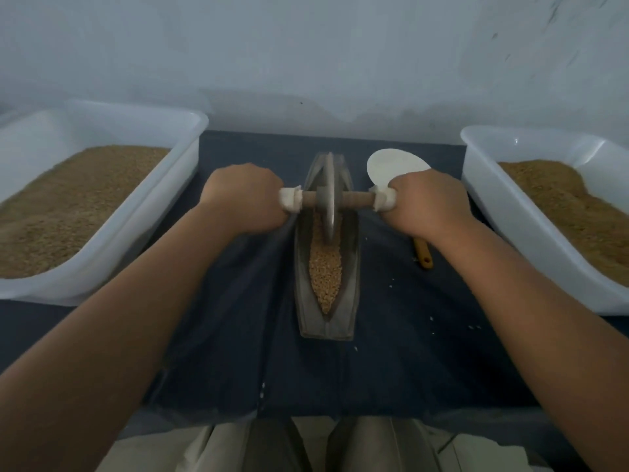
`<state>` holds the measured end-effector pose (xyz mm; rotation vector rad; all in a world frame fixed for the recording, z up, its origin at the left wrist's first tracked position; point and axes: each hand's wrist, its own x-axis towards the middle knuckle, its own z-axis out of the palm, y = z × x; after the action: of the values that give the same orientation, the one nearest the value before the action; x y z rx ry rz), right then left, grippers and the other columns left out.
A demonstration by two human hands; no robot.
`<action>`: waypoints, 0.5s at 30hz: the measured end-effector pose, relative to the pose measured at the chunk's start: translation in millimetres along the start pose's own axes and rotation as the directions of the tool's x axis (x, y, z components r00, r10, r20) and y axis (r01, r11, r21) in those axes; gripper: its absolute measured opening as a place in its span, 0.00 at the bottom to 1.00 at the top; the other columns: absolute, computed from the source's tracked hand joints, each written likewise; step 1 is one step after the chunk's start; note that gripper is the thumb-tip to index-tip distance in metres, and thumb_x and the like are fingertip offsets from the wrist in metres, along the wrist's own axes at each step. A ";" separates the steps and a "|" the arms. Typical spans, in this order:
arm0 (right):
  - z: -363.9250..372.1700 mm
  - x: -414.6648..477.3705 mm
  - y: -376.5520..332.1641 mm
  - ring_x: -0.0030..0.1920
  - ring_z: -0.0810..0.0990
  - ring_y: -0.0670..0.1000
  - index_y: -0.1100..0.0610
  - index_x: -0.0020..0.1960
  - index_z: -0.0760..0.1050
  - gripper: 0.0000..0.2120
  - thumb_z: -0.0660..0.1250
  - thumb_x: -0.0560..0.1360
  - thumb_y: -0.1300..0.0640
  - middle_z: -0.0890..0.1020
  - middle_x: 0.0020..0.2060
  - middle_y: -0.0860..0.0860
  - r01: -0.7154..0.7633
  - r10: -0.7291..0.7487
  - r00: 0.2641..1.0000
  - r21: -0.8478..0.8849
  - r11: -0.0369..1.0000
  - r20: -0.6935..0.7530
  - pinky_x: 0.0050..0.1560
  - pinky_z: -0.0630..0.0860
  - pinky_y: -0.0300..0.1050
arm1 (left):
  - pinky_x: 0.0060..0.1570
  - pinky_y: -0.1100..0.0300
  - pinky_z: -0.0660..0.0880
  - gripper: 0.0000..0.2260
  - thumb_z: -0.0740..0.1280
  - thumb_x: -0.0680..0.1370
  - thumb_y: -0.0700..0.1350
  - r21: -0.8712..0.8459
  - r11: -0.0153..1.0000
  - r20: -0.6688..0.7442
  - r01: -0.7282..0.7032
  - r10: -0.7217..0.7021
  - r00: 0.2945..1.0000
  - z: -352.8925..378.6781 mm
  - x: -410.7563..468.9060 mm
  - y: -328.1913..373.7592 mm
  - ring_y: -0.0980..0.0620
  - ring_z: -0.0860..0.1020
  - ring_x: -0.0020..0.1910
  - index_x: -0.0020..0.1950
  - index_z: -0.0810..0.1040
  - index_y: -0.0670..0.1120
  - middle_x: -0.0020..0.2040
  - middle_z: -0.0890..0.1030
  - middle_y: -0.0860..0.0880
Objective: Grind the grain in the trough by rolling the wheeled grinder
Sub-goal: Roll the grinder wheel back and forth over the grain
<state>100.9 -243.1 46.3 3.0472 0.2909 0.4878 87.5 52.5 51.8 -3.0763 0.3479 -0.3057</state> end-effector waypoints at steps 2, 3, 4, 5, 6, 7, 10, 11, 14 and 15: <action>-13.4 -20.7 0.9 0.34 0.74 0.48 0.48 0.35 0.74 0.17 0.58 0.72 0.37 0.77 0.32 0.46 0.069 -0.068 0.992 0.000 0.998 0.110 0.32 0.64 0.43 | 0.33 0.57 0.69 0.17 0.59 0.71 0.65 0.013 0.998 0.005 -0.060 0.060 0.998 -1.3 -26.0 -2.1 0.49 0.76 0.33 0.35 0.74 0.53 0.33 0.76 0.54; -21.4 -34.7 2.6 0.35 0.75 0.47 0.48 0.36 0.74 0.16 0.58 0.68 0.37 0.78 0.32 0.46 0.098 -0.103 0.974 0.037 0.995 0.201 0.32 0.66 0.44 | 0.31 0.59 0.67 0.17 0.60 0.71 0.65 0.037 0.995 -0.010 -0.092 0.092 0.996 -0.7 -40.3 -4.3 0.51 0.75 0.31 0.35 0.73 0.53 0.32 0.75 0.55; -29.9 -48.5 4.5 0.35 0.76 0.46 0.47 0.37 0.75 0.17 0.57 0.65 0.36 0.78 0.32 0.46 0.102 -0.126 0.946 0.096 0.990 0.299 0.32 0.70 0.45 | 0.29 0.61 0.64 0.16 0.61 0.71 0.66 0.076 0.990 -0.043 -0.122 0.126 0.991 -1.2 -54.4 -6.0 0.53 0.73 0.29 0.34 0.72 0.54 0.30 0.74 0.55; -38.3 -60.1 4.8 0.34 0.78 0.46 0.47 0.37 0.76 0.18 0.58 0.63 0.34 0.79 0.31 0.46 0.077 -0.135 0.912 0.163 0.984 0.386 0.34 0.75 0.47 | 0.27 0.63 0.61 0.17 0.62 0.71 0.66 0.127 0.980 -0.088 -0.150 0.162 0.983 -1.2 -65.9 -7.1 0.55 0.71 0.26 0.32 0.71 0.55 0.28 0.72 0.56; -42.3 -67.9 5.1 0.34 0.79 0.45 0.47 0.37 0.77 0.20 0.58 0.61 0.33 0.80 0.31 0.46 0.046 -0.136 0.889 0.212 0.976 0.437 0.35 0.78 0.49 | 0.26 0.64 0.58 0.17 0.63 0.71 0.66 0.166 0.972 -0.130 -0.167 0.189 0.973 -0.5 -72.6 -8.0 0.57 0.68 0.24 0.31 0.69 0.55 0.26 0.70 0.57; -42.1 -71.4 4.7 0.33 0.80 0.46 0.47 0.36 0.77 0.20 0.58 0.61 0.33 0.80 0.30 0.46 0.032 -0.130 0.886 0.222 0.975 0.444 0.35 0.79 0.49 | 0.26 0.64 0.58 0.17 0.63 0.71 0.65 0.181 0.969 -0.146 -0.168 0.195 0.970 0.8 -72.9 -8.5 0.57 0.68 0.24 0.31 0.69 0.55 0.26 0.69 0.57; -26.2 -55.2 -0.4 0.34 0.75 0.49 0.47 0.37 0.73 0.16 0.59 0.69 0.35 0.77 0.32 0.46 0.057 -0.070 0.971 0.061 0.996 0.227 0.31 0.68 0.44 | 0.31 0.59 0.66 0.16 0.61 0.73 0.65 0.084 0.992 -0.051 -0.089 0.094 0.994 3.9 -46.2 -4.5 0.51 0.74 0.30 0.34 0.73 0.55 0.31 0.74 0.56; -18.9 -43.5 -2.4 0.35 0.74 0.51 0.47 0.37 0.73 0.16 0.59 0.72 0.36 0.76 0.32 0.46 0.043 -0.043 0.991 0.009 0.999 0.125 0.31 0.66 0.43 | 0.33 0.57 0.69 0.17 0.61 0.73 0.65 0.061 0.997 -0.034 -0.053 0.055 0.998 5.4 -31.2 -3.2 0.49 0.76 0.33 0.36 0.74 0.54 0.33 0.75 0.55; -3.3 -6.5 -4.4 0.32 0.73 0.52 0.50 0.36 0.74 0.18 0.62 0.76 0.38 0.76 0.31 0.47 -0.033 0.033 0.999 -0.036 0.999 -0.016 0.31 0.64 0.43 | 0.39 0.54 0.74 0.19 0.60 0.74 0.66 0.019 0.999 -0.027 0.036 -0.035 0.999 7.0 5.8 -1.5 0.46 0.79 0.38 0.37 0.77 0.52 0.37 0.78 0.53; -0.6 2.4 -4.1 0.31 0.72 0.51 0.50 0.36 0.74 0.19 0.62 0.77 0.38 0.76 0.31 0.47 -0.045 0.045 0.999 -0.034 0.998 -0.008 0.31 0.64 0.43 | 0.40 0.54 0.75 0.20 0.59 0.74 0.67 0.007 0.999 -0.037 0.041 -0.040 0.999 7.1 11.0 -0.8 0.46 0.79 0.38 0.38 0.77 0.52 0.38 0.79 0.52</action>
<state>102.2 -238.6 47.2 3.0255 0.2127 0.5009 99.5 50.8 47.0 -3.0772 0.2851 -0.3641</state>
